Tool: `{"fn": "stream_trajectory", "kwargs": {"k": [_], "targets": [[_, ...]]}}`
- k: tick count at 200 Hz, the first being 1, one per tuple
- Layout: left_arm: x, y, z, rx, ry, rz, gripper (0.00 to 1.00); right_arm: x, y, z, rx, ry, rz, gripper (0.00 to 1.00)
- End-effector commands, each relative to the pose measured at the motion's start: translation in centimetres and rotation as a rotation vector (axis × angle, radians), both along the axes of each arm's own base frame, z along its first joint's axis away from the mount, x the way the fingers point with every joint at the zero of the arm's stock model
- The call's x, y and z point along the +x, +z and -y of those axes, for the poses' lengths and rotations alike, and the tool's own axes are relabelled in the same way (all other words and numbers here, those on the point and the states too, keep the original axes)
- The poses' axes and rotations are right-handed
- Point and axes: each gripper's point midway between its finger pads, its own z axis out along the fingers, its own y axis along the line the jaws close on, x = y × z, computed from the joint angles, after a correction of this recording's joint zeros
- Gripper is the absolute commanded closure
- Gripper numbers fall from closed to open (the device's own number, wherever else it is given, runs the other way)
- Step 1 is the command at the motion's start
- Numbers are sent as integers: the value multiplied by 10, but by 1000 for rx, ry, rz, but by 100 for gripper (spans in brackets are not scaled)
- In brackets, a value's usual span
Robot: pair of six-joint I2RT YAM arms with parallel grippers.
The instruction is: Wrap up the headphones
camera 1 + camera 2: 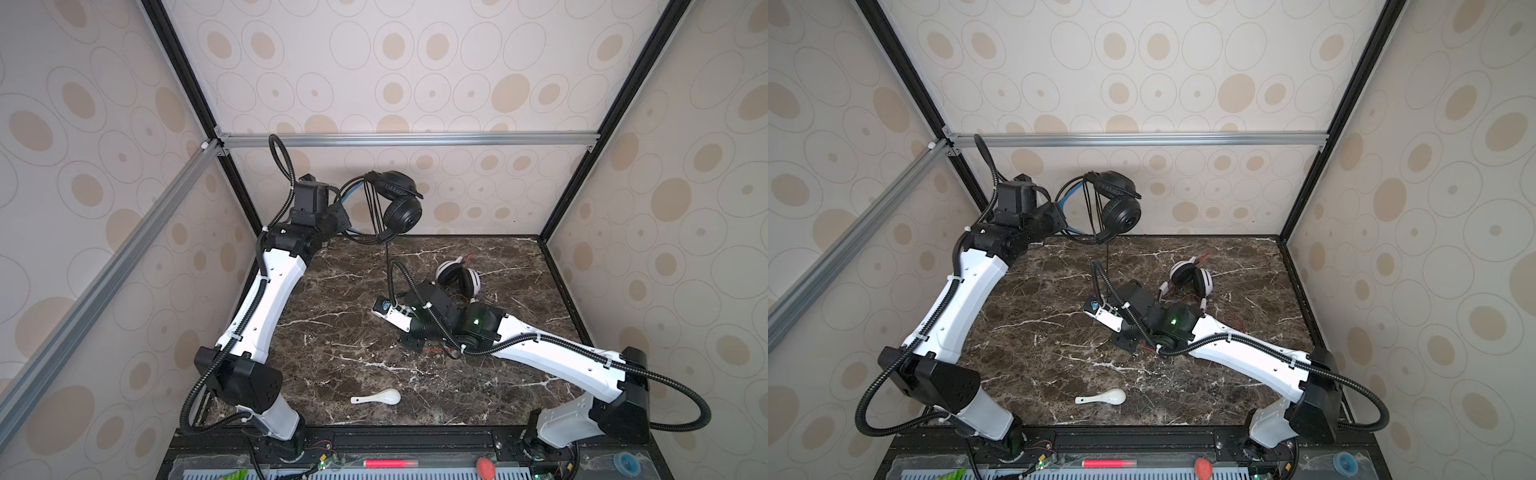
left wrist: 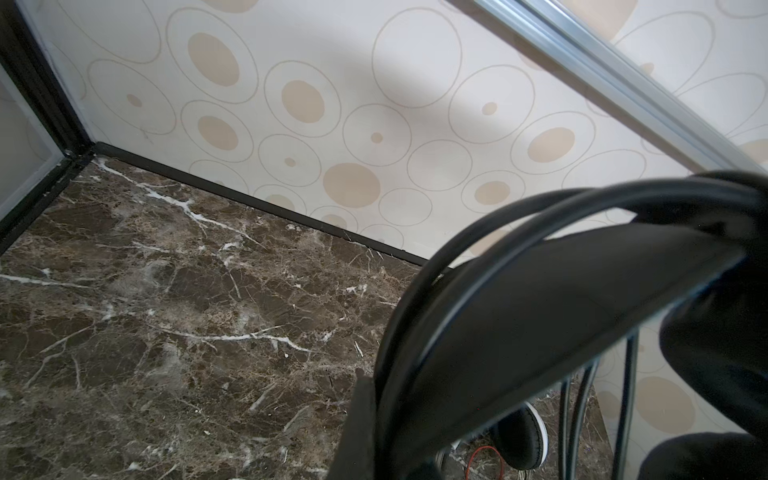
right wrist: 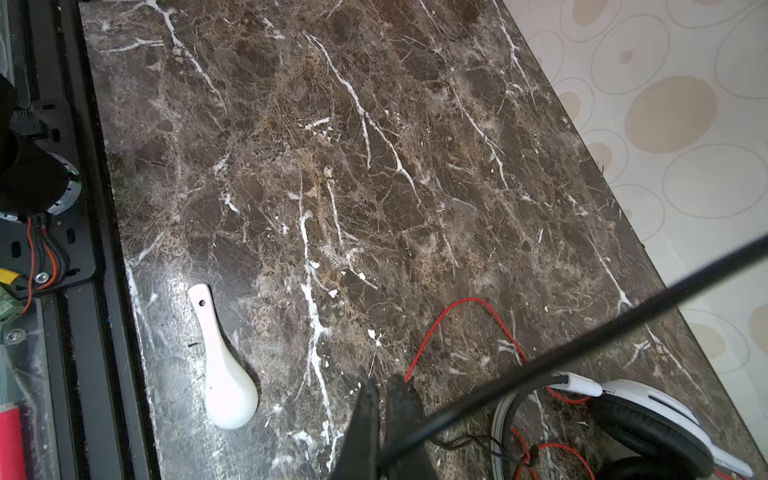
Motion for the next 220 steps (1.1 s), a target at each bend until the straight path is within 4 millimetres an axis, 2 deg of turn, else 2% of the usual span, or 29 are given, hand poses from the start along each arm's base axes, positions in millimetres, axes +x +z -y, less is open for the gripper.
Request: {"fn": "stream_trajectory", "kwargs": {"k": [1,50,82,117,148,189,220], "targets": [[5,55,-6,-116,37,162,100,-11,-23,-6,-41,37,-60,100],[6,39,-17,-69,88,150,100,-18,-12,-8,-17,65,-66,100],[6,21,-30,19,141,142,100,-21,8,-5,-10,80,-41,100],[-2,13,-43,204,200,122,100,-21,45,-8,41,90,-5,100],[-7,5,-41,366,205,96,100,-19,80,-12,58,114,54,100],[-23,7,-28,564,168,72,100,-3,125,-13,42,97,189,100],[-32,0,-20,672,114,42,100,20,143,0,-54,47,330,100]]}}
